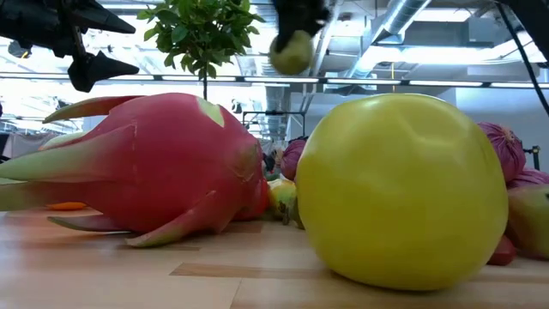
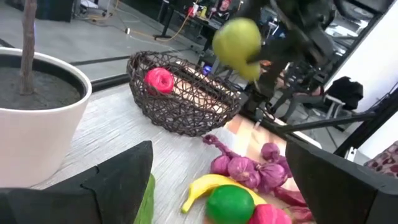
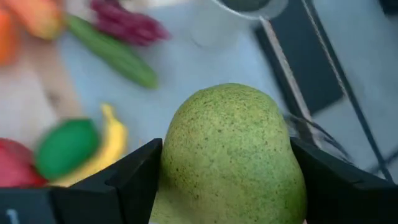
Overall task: Build produce basket
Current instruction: Put the pear into the wire basket
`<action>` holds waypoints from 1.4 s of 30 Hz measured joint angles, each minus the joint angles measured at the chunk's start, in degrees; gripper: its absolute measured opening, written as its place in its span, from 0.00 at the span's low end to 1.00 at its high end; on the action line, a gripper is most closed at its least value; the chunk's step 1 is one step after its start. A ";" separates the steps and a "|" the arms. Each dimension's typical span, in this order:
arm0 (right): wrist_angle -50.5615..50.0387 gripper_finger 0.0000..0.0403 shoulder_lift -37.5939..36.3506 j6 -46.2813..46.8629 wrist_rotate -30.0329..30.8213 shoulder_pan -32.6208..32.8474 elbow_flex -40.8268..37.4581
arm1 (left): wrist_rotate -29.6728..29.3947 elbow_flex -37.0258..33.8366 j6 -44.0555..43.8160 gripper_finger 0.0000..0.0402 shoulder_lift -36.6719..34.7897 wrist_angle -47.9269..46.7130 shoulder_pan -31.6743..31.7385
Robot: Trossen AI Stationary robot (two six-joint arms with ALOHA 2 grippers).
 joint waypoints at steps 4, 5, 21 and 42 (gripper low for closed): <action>-7.51 0.77 -3.54 -0.54 1.61 -4.03 0.00 | 0.14 0.00 -1.49 0.88 0.00 -0.88 0.00; -8.44 0.77 -4.47 -1.18 1.60 -5.15 -0.03 | 0.29 0.00 -1.93 0.88 0.00 -1.28 0.00; -6.73 0.77 -24.25 4.06 1.34 -19.30 -18.11 | -11.37 0.09 3.23 0.88 -0.02 -0.72 0.02; 28.18 0.78 -35.44 6.14 -2.23 -22.27 -64.63 | -6.76 0.87 -0.91 0.88 -0.02 -3.07 0.02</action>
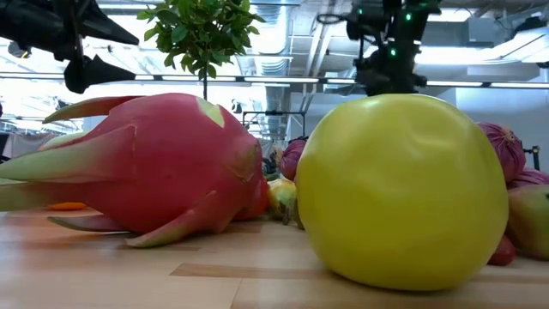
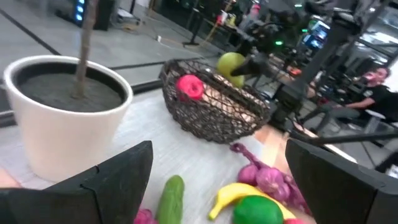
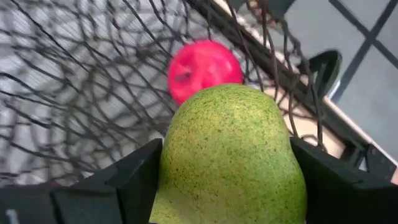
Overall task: Build produce basket
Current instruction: Put the pear into the wire basket, then put the orange into the wire basket
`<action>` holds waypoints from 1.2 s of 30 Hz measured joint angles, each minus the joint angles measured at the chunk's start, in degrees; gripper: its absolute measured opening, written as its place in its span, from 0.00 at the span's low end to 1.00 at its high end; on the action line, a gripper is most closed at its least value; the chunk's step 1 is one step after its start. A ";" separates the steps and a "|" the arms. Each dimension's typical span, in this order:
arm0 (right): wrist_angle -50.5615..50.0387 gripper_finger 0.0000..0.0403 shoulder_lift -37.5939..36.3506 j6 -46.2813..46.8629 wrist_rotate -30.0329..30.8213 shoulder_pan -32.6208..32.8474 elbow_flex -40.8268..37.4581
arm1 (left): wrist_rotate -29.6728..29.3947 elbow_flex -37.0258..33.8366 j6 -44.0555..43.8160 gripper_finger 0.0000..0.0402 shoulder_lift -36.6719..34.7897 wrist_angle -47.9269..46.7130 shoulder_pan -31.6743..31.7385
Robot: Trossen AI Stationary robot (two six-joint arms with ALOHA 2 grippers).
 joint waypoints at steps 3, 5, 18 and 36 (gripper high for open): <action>1.31 0.78 -0.02 0.02 -0.09 -1.04 -2.66 | 0.99 0.00 -0.13 0.88 0.02 -0.74 -0.02; 2.15 0.78 0.04 0.03 -0.87 -1.83 -4.87 | 0.92 0.00 -0.30 0.88 0.04 -0.86 0.00; 13.32 0.78 0.02 -0.19 -2.84 -6.36 -10.03 | 0.56 0.00 -1.03 0.88 0.02 -0.37 0.00; 15.42 0.96 0.04 -2.75 -4.15 -7.35 -9.62 | -2.03 0.02 -1.03 0.88 0.02 -0.28 -0.01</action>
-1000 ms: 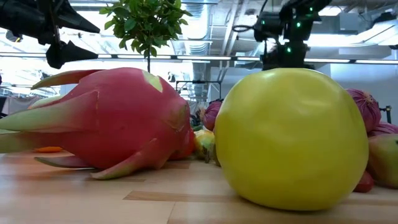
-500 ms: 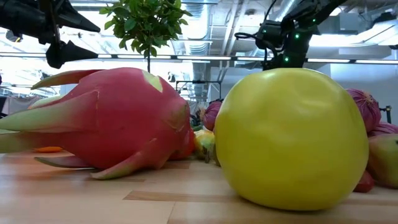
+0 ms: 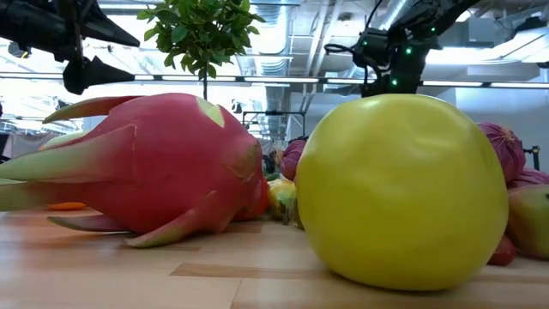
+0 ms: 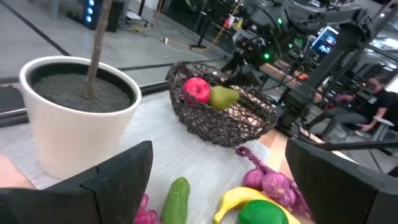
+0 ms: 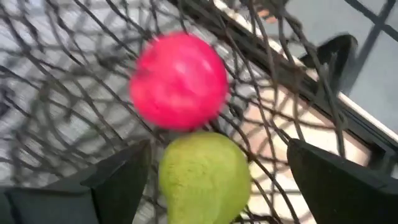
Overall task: Build produce basket
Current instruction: Put the orange into the wire basket
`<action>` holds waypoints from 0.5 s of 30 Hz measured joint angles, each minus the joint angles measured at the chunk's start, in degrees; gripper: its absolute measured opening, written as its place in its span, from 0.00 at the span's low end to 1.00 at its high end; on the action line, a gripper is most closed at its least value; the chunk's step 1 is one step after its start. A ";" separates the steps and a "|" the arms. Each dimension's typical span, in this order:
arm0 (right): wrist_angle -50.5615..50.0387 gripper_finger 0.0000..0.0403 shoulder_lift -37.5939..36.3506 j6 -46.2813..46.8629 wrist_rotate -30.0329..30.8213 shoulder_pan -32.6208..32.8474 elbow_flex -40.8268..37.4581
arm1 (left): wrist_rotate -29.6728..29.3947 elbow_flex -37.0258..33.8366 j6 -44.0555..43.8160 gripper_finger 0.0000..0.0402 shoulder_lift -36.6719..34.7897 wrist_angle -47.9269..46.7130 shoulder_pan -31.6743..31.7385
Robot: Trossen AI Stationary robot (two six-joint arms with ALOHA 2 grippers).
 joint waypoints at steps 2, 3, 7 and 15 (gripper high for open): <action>1.54 0.96 -0.02 2.10 -4.03 0.95 1.74 | 1.59 0.00 -0.08 0.88 0.00 0.00 0.01; 2.95 0.96 -0.05 3.06 -6.52 1.85 2.96 | 2.51 0.00 -0.10 0.88 0.00 0.00 -0.01; 10.04 0.96 -0.13 5.05 -13.22 8.28 7.53 | 5.90 0.00 -0.07 0.88 0.00 0.00 0.01; 14.86 0.95 7.12 3.74 -6.19 26.50 18.34 | 7.70 0.00 -1.11 0.88 0.00 0.70 -0.01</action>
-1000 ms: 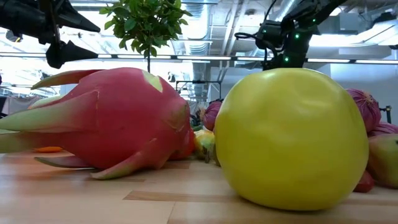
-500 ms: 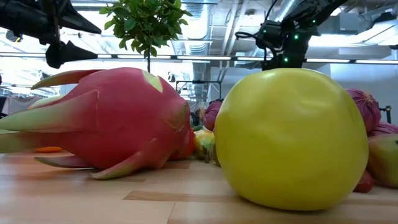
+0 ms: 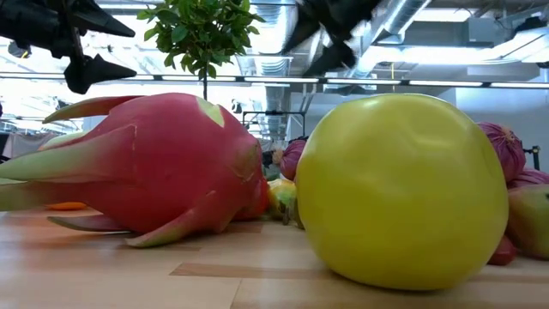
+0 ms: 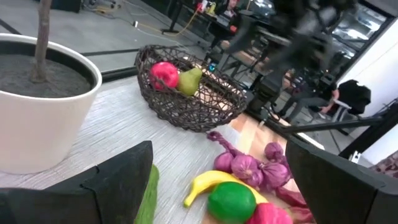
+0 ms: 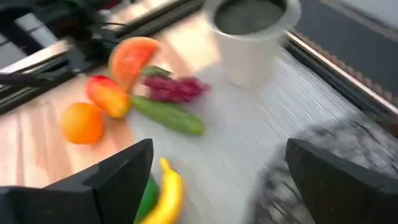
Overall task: Build produce basket
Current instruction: Put the orange into the wire basket
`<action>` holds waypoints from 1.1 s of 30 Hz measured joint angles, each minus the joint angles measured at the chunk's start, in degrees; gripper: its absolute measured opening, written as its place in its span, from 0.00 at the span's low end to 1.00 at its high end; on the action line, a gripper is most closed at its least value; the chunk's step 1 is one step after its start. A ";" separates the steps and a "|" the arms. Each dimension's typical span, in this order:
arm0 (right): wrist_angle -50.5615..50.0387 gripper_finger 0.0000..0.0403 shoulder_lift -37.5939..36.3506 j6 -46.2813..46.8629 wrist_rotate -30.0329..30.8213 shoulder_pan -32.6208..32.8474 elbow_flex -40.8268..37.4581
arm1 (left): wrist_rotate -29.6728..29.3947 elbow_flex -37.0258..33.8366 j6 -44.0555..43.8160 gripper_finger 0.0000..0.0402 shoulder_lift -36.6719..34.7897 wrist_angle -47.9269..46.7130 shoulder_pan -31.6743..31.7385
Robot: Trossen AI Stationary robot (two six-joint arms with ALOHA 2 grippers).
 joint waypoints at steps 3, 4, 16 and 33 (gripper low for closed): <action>0.45 0.95 7.14 -2.27 4.04 5.16 6.51 | -0.02 0.02 0.02 0.88 0.00 0.74 0.00; 0.34 0.95 10.10 -3.04 4.84 6.57 8.95 | -0.02 0.02 0.04 0.88 0.00 0.71 0.00; 4.43 0.95 41.94 -13.11 6.84 12.69 39.71 | -4.55 0.02 0.94 0.88 -0.02 -2.67 0.00; 4.42 0.95 58.49 -13.15 3.01 12.98 55.13 | -5.00 0.02 1.16 0.88 -0.02 -2.62 0.02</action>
